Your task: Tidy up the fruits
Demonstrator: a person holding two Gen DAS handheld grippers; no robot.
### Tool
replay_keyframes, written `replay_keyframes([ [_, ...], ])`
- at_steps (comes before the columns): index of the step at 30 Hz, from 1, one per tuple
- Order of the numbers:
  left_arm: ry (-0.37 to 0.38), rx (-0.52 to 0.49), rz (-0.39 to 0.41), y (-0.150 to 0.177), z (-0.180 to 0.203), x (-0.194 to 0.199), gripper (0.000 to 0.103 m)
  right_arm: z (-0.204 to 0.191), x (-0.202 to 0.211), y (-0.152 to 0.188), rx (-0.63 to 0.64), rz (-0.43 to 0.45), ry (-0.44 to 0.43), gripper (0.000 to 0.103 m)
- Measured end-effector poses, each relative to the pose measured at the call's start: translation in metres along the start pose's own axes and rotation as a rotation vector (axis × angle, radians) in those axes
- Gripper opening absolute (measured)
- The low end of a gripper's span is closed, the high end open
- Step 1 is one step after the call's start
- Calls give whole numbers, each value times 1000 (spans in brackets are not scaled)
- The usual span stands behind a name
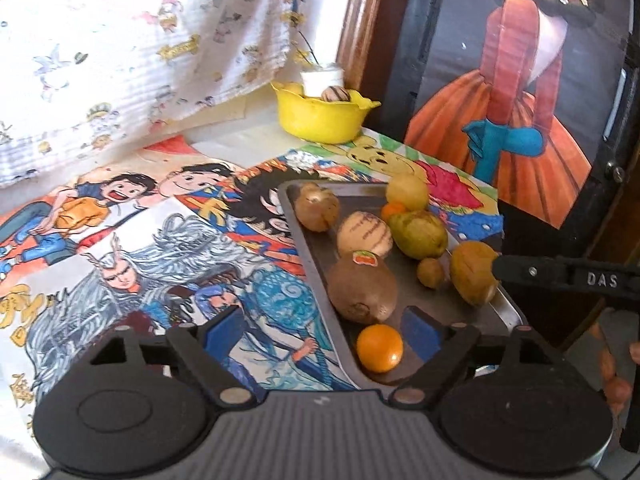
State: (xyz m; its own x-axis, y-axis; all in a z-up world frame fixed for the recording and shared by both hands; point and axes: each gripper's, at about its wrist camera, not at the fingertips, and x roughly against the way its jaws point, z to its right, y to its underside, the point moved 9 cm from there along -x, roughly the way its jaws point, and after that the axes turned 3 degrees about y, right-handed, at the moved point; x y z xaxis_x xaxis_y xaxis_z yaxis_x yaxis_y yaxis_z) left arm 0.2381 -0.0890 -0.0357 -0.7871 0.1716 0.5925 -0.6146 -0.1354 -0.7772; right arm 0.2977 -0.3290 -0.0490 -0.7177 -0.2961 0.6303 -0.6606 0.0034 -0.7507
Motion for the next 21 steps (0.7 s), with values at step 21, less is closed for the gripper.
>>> replay_keyframes([
  [21, -62, 20, 88, -6, -22, 30, 102, -32, 51, -1, 84, 143, 67, 102],
])
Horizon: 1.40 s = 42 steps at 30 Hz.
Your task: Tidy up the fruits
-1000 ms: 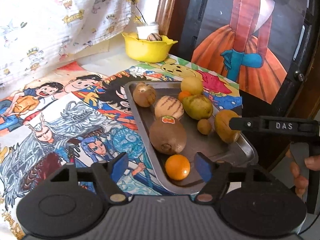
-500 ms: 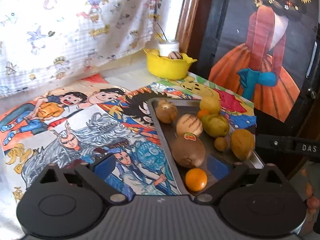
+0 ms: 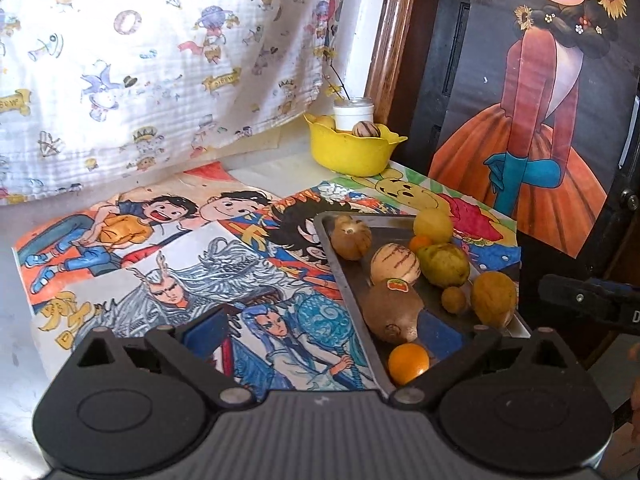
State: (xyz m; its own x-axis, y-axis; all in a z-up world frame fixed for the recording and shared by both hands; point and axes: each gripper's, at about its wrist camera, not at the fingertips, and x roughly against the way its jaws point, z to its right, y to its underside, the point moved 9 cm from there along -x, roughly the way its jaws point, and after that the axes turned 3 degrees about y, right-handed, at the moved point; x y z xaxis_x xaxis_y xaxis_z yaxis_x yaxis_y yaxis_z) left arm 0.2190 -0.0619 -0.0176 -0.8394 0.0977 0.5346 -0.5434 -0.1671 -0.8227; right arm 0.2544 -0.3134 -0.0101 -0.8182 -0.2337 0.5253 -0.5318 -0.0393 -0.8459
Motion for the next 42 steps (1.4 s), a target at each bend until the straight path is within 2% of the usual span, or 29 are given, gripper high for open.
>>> replay_keyframes([
  [13, -30, -28, 38, 4, -22, 23, 103, -34, 26, 7, -18, 96, 56, 102],
  [21, -63, -28, 58, 8, -41, 38, 103, -44, 35, 13, -30, 102, 78, 102],
  [33, -120, -45, 105, 18, -58, 63, 103, -64, 57, 25, -19, 148, 64, 102],
  [42, -110, -59, 136, 23, -56, 75, 103, -72, 73, 32, 6, 194, 78, 102],
])
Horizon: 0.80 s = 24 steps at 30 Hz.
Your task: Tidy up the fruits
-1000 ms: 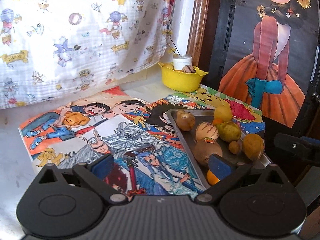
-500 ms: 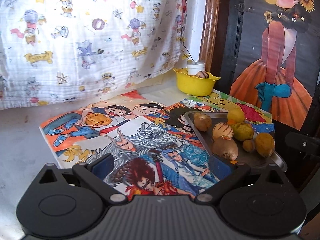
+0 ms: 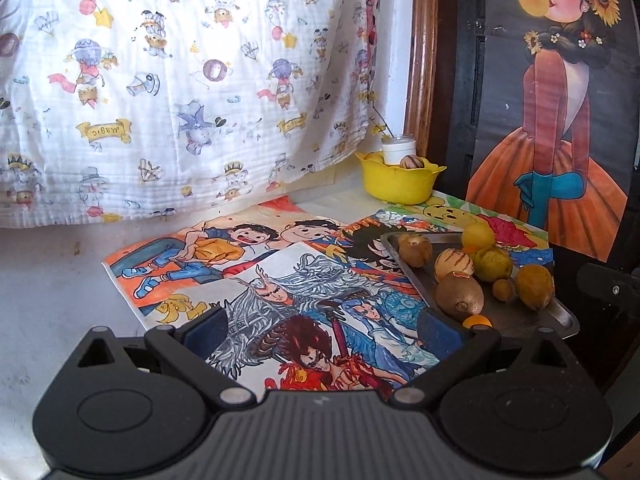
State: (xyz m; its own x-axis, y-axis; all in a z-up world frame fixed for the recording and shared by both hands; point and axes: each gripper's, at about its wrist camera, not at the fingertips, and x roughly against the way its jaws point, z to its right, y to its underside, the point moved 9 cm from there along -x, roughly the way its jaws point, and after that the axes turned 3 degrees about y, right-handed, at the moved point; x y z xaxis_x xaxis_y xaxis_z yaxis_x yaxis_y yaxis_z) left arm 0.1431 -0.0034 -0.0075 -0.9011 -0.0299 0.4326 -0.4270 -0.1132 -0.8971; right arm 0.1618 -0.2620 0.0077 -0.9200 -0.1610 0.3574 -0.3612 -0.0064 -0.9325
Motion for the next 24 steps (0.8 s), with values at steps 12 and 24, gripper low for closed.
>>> replay_keyframes([
  [12, 51, -45, 9, 11, 1, 5, 103, -14, 20, 16, 15, 24, 9, 102],
  [24, 58, -72, 24, 21, -3, 12, 103, -24, 28, 29, 41, 32, 17, 102],
])
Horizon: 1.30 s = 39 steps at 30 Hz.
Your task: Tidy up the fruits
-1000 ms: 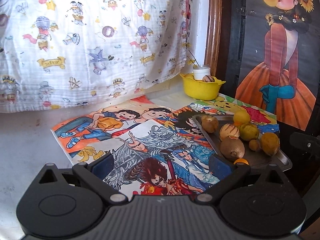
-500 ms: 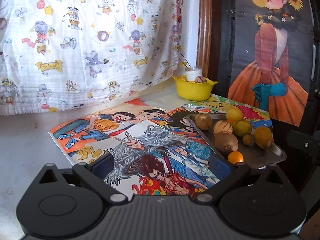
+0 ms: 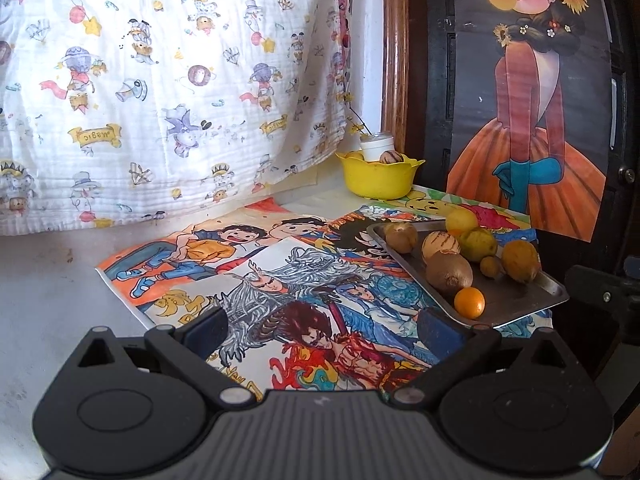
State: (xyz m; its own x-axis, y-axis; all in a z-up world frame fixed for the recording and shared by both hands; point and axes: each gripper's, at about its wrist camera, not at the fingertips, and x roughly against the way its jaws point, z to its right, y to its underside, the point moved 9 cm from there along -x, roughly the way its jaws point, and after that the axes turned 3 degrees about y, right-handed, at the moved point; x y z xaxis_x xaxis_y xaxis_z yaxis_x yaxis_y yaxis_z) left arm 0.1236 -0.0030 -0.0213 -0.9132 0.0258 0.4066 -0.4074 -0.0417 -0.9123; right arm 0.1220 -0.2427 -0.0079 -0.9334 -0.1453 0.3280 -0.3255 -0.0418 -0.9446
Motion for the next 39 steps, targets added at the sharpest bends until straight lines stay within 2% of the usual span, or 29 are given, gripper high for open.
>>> replay_keyframes([
  [18, 7, 9, 1, 8, -7, 7, 103, 0, 8, 13, -4, 1, 21, 102],
  [39, 10, 5, -9, 18, -13, 8, 103, -10, 6, 22, 60, 17, 24, 102],
])
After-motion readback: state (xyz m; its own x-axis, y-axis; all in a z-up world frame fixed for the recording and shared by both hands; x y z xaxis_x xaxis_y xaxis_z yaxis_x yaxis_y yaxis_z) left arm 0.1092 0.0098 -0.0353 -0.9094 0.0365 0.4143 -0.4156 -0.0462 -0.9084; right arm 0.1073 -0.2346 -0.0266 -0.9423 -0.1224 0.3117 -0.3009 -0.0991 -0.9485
